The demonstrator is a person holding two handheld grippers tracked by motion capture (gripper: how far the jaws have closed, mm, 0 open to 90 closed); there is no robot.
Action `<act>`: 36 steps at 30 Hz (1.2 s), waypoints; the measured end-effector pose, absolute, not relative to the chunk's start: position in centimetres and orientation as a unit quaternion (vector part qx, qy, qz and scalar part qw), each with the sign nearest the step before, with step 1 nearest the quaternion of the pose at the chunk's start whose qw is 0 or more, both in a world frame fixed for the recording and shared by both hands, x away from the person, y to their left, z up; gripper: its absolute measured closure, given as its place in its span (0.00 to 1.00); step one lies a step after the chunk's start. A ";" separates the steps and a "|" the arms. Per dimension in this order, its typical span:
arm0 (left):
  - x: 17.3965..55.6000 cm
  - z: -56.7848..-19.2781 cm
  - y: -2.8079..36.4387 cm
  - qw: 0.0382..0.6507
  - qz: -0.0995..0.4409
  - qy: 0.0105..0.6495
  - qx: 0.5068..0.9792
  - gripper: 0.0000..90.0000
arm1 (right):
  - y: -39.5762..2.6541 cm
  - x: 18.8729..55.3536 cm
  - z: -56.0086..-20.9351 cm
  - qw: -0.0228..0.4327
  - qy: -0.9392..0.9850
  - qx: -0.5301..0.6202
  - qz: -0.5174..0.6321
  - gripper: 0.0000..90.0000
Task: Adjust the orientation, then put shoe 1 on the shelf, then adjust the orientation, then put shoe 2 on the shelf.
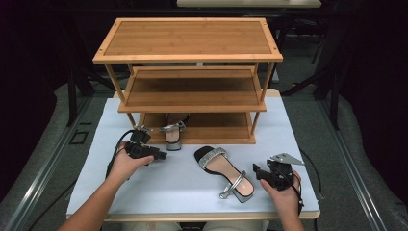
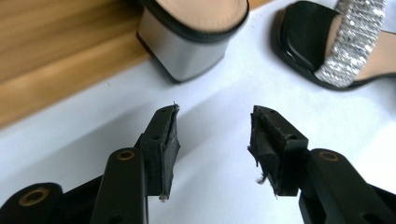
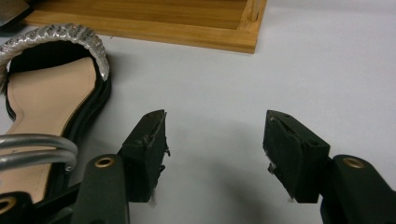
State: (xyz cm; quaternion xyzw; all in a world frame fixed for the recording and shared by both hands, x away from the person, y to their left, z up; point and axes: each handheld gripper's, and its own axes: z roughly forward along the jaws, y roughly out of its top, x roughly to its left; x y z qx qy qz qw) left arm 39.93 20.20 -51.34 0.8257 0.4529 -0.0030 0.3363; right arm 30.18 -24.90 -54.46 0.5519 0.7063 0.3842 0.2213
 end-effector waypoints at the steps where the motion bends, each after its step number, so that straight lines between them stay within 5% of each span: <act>1: 39.7 -51.4 20.4 0.340 -0.003 0.454 0.824 0.57 | -24.7 30.2 -54.4 0.231 0.704 0.555 0.377 0.43; 12: 39.0 -51.3 22.5 0.309 -0.008 0.450 0.838 0.54 | -22.8 30.4 -50.8 0.225 0.739 0.529 0.351 0.42; 20: 38.6 -51.0 23.0 0.305 -0.010 0.449 0.840 0.54 | -20.3 31.8 -49.2 0.142 0.799 0.483 0.330 0.41; 22: 38.5 -50.8 23.1 0.308 -0.013 0.450 0.838 0.54 | -19.6 31.8 -48.8 0.171 0.801 0.491 0.296 0.41; 28: 38.4 -50.2 23.9 0.314 -0.005 0.455 0.833 0.53 | -18.2 32.7 -48.3 0.113 0.835 0.461 0.279 0.40; 36: 38.4 -50.2 24.6 0.315 -0.003 0.463 0.829 0.53 | -16.3 33.7 -48.0 0.100 0.864 0.443 0.219 0.40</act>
